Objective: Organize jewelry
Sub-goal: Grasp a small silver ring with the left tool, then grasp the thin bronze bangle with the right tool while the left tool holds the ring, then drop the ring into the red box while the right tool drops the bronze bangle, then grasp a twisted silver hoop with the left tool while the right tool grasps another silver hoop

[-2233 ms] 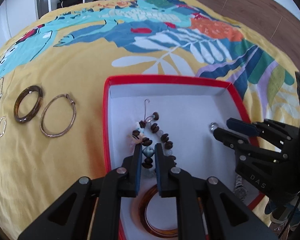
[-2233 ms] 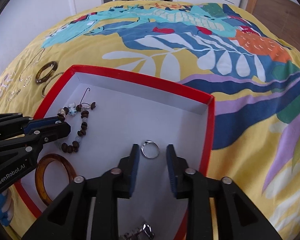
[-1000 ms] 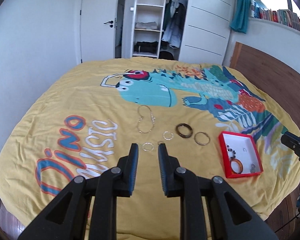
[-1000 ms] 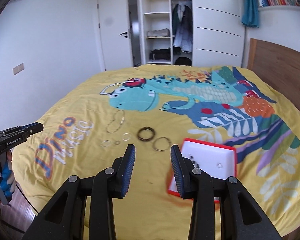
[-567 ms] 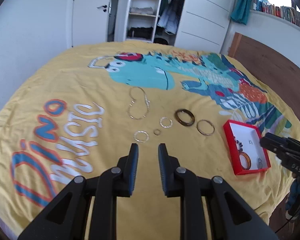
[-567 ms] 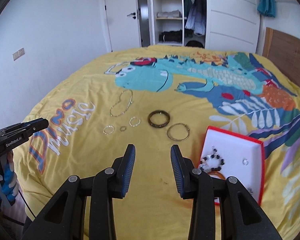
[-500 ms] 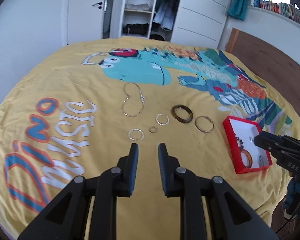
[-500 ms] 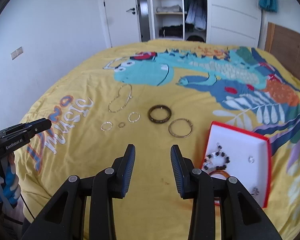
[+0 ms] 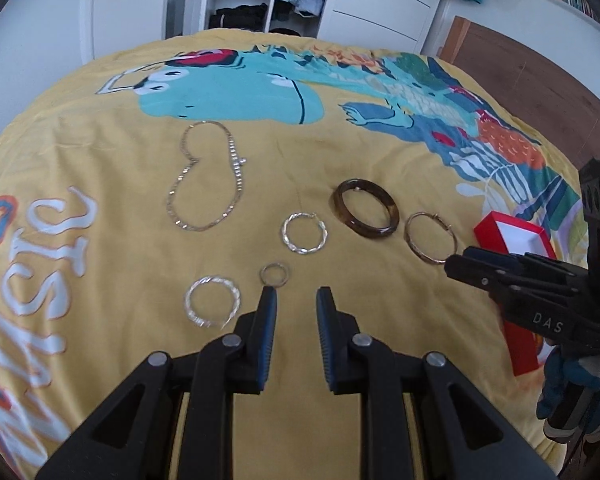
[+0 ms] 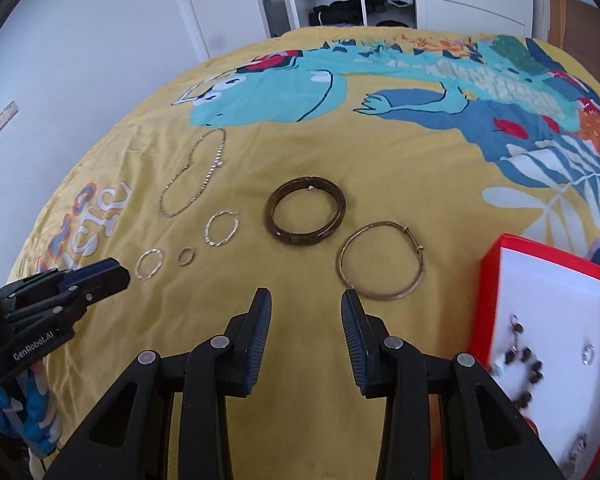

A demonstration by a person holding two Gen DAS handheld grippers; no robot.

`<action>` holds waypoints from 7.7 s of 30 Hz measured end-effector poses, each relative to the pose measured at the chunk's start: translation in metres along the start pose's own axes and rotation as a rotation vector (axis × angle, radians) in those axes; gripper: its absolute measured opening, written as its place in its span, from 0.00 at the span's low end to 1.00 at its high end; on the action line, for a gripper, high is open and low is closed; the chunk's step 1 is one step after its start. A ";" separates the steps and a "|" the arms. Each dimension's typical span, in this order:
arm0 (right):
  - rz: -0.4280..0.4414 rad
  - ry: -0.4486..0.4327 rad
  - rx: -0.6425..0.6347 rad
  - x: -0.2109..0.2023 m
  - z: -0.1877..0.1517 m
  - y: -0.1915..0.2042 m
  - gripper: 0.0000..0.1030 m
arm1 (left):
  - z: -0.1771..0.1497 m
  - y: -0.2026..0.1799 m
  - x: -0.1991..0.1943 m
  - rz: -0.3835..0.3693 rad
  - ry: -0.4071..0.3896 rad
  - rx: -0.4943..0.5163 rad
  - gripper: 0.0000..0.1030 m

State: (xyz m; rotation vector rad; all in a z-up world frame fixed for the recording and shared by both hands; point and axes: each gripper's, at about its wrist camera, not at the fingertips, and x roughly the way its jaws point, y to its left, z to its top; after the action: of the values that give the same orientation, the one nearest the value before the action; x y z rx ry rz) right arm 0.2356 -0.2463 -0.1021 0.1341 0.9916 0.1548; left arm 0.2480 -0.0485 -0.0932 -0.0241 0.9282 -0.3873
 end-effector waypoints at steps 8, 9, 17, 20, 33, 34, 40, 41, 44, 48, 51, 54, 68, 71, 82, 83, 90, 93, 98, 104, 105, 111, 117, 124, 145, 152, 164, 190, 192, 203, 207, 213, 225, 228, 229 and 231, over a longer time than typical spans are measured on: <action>0.002 0.044 0.009 0.039 0.009 -0.009 0.35 | 0.012 0.013 0.046 0.033 0.025 0.013 0.19; -0.001 0.049 0.008 0.043 0.010 -0.010 0.35 | 0.012 0.013 0.050 0.040 0.031 0.019 0.19; -0.017 0.083 -0.006 0.062 0.015 -0.013 0.35 | 0.005 0.012 0.065 0.048 0.048 0.044 0.20; -0.018 0.094 -0.014 0.067 0.015 -0.013 0.35 | 0.004 0.011 0.066 0.052 0.048 0.049 0.20; -0.021 0.193 -0.082 0.085 0.029 -0.008 0.21 | 0.001 0.008 0.070 0.060 0.041 0.058 0.18; -0.009 0.205 -0.073 0.086 0.028 -0.009 0.17 | 0.001 0.008 0.069 0.059 0.040 0.060 0.18; 0.035 0.185 -0.020 0.077 0.017 -0.009 0.05 | 0.000 0.003 0.061 0.059 0.034 0.068 0.18; 0.046 0.173 -0.017 0.073 0.014 -0.007 0.05 | 0.000 0.002 0.058 0.058 0.033 0.068 0.18; 0.078 0.135 0.000 0.061 0.007 -0.004 0.04 | 0.000 0.002 0.051 0.054 0.028 0.057 0.18; 0.135 0.077 0.031 0.040 0.002 0.007 0.04 | 0.001 0.002 0.037 0.055 0.018 0.040 0.18; 0.176 0.039 0.047 0.022 0.001 0.013 0.04 | 0.002 0.001 0.023 0.061 0.006 0.038 0.18; 0.203 0.003 0.050 0.001 0.000 0.023 0.04 | 0.004 -0.002 0.006 0.073 -0.011 0.044 0.18; 0.228 -0.177 0.084 -0.113 0.007 0.016 0.04 | 0.024 -0.058 -0.072 0.057 -0.106 0.105 0.18; 0.189 -0.200 0.098 -0.135 0.002 -0.007 0.04 | 0.030 -0.091 -0.076 0.015 -0.118 0.136 0.18; -0.008 -0.147 0.167 -0.155 -0.040 -0.138 0.04 | 0.029 -0.227 -0.023 -0.140 -0.059 0.252 0.18; -0.018 -0.135 0.171 -0.151 -0.043 -0.148 0.04 | 0.029 -0.238 -0.014 -0.146 -0.052 0.262 0.18; -0.056 -0.031 0.172 -0.116 -0.069 -0.197 0.04 | 0.019 -0.279 0.044 -0.146 0.023 0.279 0.18; -0.060 0.006 0.159 -0.099 -0.074 -0.208 0.04 | 0.013 -0.286 0.063 -0.122 0.049 0.291 0.18; -0.054 0.046 0.122 -0.075 -0.076 -0.210 0.04 | 0.010 -0.291 0.085 -0.077 0.070 0.304 0.18; -0.059 0.077 0.099 -0.062 -0.078 -0.206 0.04 | 0.006 -0.286 0.106 -0.057 0.104 0.289 0.18; -0.063 0.082 0.099 -0.060 -0.079 -0.206 0.04 | 0.006 -0.285 0.107 -0.054 0.104 0.290 0.18; -0.063 0.080 0.105 -0.061 -0.081 -0.209 0.04 | 0.004 -0.285 0.108 -0.051 0.102 0.289 0.19; -0.047 0.075 0.133 -0.064 -0.084 -0.212 0.06 | 0.005 -0.288 0.108 -0.044 0.101 0.302 0.19; -0.060 0.047 0.152 -0.088 -0.088 -0.207 0.15 | 0.010 -0.292 0.093 -0.057 0.088 0.301 0.29; -0.125 -0.153 0.198 -0.230 -0.091 -0.141 0.36 | 0.022 -0.268 -0.092 -0.088 -0.110 0.276 0.30; -0.100 -0.214 0.171 -0.260 -0.086 -0.098 0.38 | 0.011 -0.229 -0.148 -0.043 -0.176 0.235 0.30; -0.055 -0.224 0.116 -0.258 -0.081 -0.036 0.38 | -0.025 -0.124 -0.183 0.062 -0.176 0.141 0.30; 0.154 -0.019 0.035 -0.025 -0.005 0.033 0.38 | -0.024 0.056 -0.039 0.192 -0.020 -0.159 0.38; 0.168 -0.010 0.037 -0.010 0.000 0.038 0.38 | -0.022 0.059 -0.028 0.188 -0.012 -0.168 0.38; 0.190 0.024 0.096 0.063 0.020 0.049 0.38 | -0.015 0.070 0.023 0.159 0.031 -0.187 0.38; 0.193 0.028 0.107 0.080 0.025 0.050 0.38 | -0.018 0.070 0.038 0.185 0.056 -0.187 0.38; 0.172 0.021 0.111 0.099 0.031 0.051 0.33 | -0.016 0.064 0.049 0.248 0.051 -0.183 0.37; 0.104 0.029 0.007 0.120 0.039 0.070 0.23 | -0.018 0.068 0.051 0.233 -0.004 -0.174 0.14; 0.098 0.014 0.000 0.117 0.036 0.072 0.09 | -0.019 0.067 0.049 0.232 -0.013 -0.160 0.11; 0.095 0.009 -0.007 0.115 0.035 0.073 0.07 | -0.020 0.067 0.048 0.233 -0.015 -0.161 0.09; 0.100 -0.001 -0.012 0.108 0.034 0.075 0.05 | -0.020 0.068 0.043 0.227 -0.027 -0.176 0.07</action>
State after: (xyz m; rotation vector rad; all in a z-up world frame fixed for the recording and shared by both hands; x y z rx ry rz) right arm 0.3168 -0.1536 -0.1586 0.1726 0.9834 0.2526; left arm 0.2767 0.0036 -0.1518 -0.0834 0.9255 -0.0941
